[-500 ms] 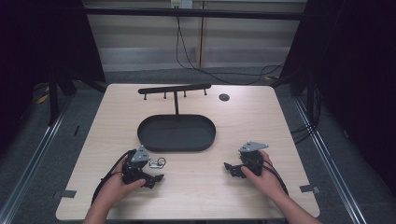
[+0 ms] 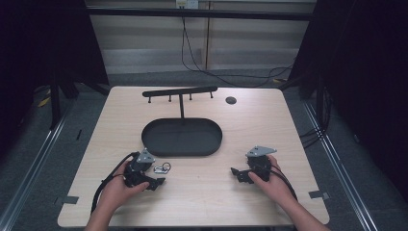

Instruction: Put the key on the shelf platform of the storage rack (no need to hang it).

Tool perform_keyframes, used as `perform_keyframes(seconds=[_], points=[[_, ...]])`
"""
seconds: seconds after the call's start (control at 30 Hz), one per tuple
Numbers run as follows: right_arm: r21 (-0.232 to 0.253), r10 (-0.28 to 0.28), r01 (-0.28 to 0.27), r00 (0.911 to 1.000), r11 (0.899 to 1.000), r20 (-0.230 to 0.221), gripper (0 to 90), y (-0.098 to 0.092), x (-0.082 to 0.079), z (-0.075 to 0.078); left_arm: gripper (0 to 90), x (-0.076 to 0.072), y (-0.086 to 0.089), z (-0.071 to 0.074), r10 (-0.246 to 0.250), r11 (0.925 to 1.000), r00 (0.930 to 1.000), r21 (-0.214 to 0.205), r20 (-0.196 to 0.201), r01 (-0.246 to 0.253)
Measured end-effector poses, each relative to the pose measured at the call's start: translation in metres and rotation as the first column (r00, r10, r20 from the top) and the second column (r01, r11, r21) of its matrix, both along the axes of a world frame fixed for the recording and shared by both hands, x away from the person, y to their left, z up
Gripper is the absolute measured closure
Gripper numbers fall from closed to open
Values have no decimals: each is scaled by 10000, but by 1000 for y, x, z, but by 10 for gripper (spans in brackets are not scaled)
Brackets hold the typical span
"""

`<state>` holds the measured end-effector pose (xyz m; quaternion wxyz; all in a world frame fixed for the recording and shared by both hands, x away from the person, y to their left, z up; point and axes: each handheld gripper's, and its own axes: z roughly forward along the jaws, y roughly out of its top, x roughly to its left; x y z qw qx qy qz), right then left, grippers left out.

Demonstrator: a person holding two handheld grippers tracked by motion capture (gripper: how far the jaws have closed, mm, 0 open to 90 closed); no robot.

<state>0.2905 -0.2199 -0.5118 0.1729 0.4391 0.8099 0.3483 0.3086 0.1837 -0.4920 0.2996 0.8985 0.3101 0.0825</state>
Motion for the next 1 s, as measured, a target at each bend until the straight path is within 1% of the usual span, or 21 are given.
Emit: perform_keyframes(seconds=[0.03, 0.07, 0.13, 0.17, 0.23, 0.27, 0.3, 0.37, 0.43, 0.47, 0.5, 0.57, 0.63, 0.7, 0.73, 0.77, 0.8, 0.83, 0.87, 0.9, 1.0], points=[[1, -4, 4, 10000, 10000, -3, 137, 0, 0, 0, 220, 0, 0, 0, 0, 10000, 10000, 0, 0, 0], [1, -4, 4, 10000, 10000, -3, 137, 0, 0, 0, 220, 1, 0, 2, 19, 9999, 9999, 108, -168, -17], [-3, 0, 0, 10000, 10000, 2, 137, 0, 0, 0, 240, 3, -1, 5, 73, 9989, 9988, 476, -474, -50], [1, -1, 1, 10000, 10000, -2, 137, 0, 0, 0, 256, 3, -2, 6, 129, 9987, 9984, 492, -544, -102], [-1, -5, 5, 10000, 10000, 1, 137, 0, 0, 0, 278, 5, -3, 8, 151, 9979, 9965, 634, -822, -99], [-1, -5, 5, 10000, 10000, 1, 137, 0, 0, 0, 278, 6, -4, 10, 126, 9973, 9968, 724, -793, -69], [1, -3, 3, 10000, 10000, 1, 137, 0, 0, 0, 290, 7, -5, 12, 46, 9961, 9958, 879, -918, 35], [-7, 6, -6, 10000, 10000, -2, 137, 0, 0, 0, 308, 9, -7, 15, 95, 9953, 9947, 964, -1021, 4], [-16, 19, -19, 10000, 10000, 11, 137, 0, 0, 0, 338, 12, -12, 20, -34, 9930, 9933, 1165, -1156, 169], [-16, 19, -19, 10000, 10000, 11, 137, 0, 0, 0, 344, 12, -12, 20, -34, 9930, 9933, 1165, -1156, 169], [-9, 9, -9, 10000, 10000, 1, 137, 0, 0, 0, 344, 13, -13, 22, -32, 9917, 9920, 1272, -1259, 194], [-8, 6, -6, 10000, 10000, -2, 137, 0, 0, 0, 359, 16, -18, 26, -247, 9879, 9907, 1488, -1340, 448], [2, -1, 1, 10000, 10000, -4, 137, 0, 0, 0, 371, 18, -22, 28, -284, 9855, 9899, 1620, -1392, 510], [3, -1, 1, 10000, 10000, -4, 137, 0, 0, 0, 392, 21, -26, 28, -343, 9791, 9865, 1926, -1602, 653], [3, -2, 2, 10000, 10000, -3, 137, 0, 0, 0, 418, 23, -28, 27, -339, 9745, 9847, 2128, -1710, 705], [3, -2, 2, 10000, 10000, -3, 137, 0, 0, 0, 418, 25, -30, 28, -372, 9641, 9830, 2524, -1797, 826], [-3, 1, -1, 10000, 10000, 3, 137, 0, 0, 0, 428, 26, -32, 27, -387, 9568, 9821, 2764, -1845, 896], [3, -1, 1, 10000, 10000, -5, 137, 0, 0, 0, 446, 27, -34, 26, -413, 9545, 9807, 2827, -1912, 954], [-16, 23, -23, 10000, 10000, 11, 137, 0, 0, 0, 454, 28, -35, 25, -449, 9547, 9786, 2798, -2010, 1013], [-9, 7, -7, 10000, 10000, 2, 137, 0, 0, 0, 469, 30, -37, 25, -468, 9544, 9797, 2806, -1947, 1014], [-15, 17, -17, 10000, 10000, 13, 137, 0, 0, 0, 481, 33, -38, 24, -396, 9564, 9784, 2758, -2027, 959]])
